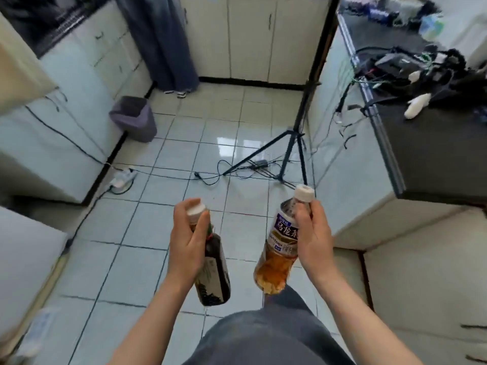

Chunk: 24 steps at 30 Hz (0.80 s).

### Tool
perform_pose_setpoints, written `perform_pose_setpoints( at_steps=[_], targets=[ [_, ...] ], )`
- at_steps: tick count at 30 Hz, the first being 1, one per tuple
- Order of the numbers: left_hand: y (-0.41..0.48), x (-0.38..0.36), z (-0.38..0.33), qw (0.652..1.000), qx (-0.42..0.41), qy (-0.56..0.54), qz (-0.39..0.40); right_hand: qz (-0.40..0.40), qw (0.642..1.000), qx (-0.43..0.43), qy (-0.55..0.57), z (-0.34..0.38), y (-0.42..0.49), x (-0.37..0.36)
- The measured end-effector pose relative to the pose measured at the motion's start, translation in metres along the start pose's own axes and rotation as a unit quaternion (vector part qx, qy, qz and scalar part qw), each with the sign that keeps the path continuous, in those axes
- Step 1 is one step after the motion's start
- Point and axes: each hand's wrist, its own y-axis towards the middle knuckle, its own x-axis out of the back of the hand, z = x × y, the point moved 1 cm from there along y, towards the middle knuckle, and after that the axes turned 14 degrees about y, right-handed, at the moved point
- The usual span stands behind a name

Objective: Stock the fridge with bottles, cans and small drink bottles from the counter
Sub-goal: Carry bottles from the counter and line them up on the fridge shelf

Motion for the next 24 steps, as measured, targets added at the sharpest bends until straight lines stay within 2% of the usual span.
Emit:
perform_pose_setpoints(
  at_steps=[6,9,13,16,24],
  targets=[
    [-0.003,0.086,0.069,0.979,0.108,-0.036,-0.166,0.132,0.989,-0.033,-0.066,-0.028,0.027,-0.115],
    [-0.003,0.131,0.104,0.952,0.18,-0.051,-0.241,0.194,0.977,-0.046,-0.082,-0.051,0.042,-0.187],
    [0.007,0.202,0.143,0.909,0.228,-0.017,-0.349,0.29,0.951,-0.064,-0.086,-0.083,0.063,-0.3],
    [0.019,0.263,0.159,0.871,0.252,0.023,-0.421,0.381,0.92,-0.066,-0.073,-0.092,0.071,-0.397],
    [0.038,0.392,0.175,0.81,0.276,0.165,-0.489,0.579,0.814,-0.041,0.002,-0.075,0.054,-0.6]
  ],
)
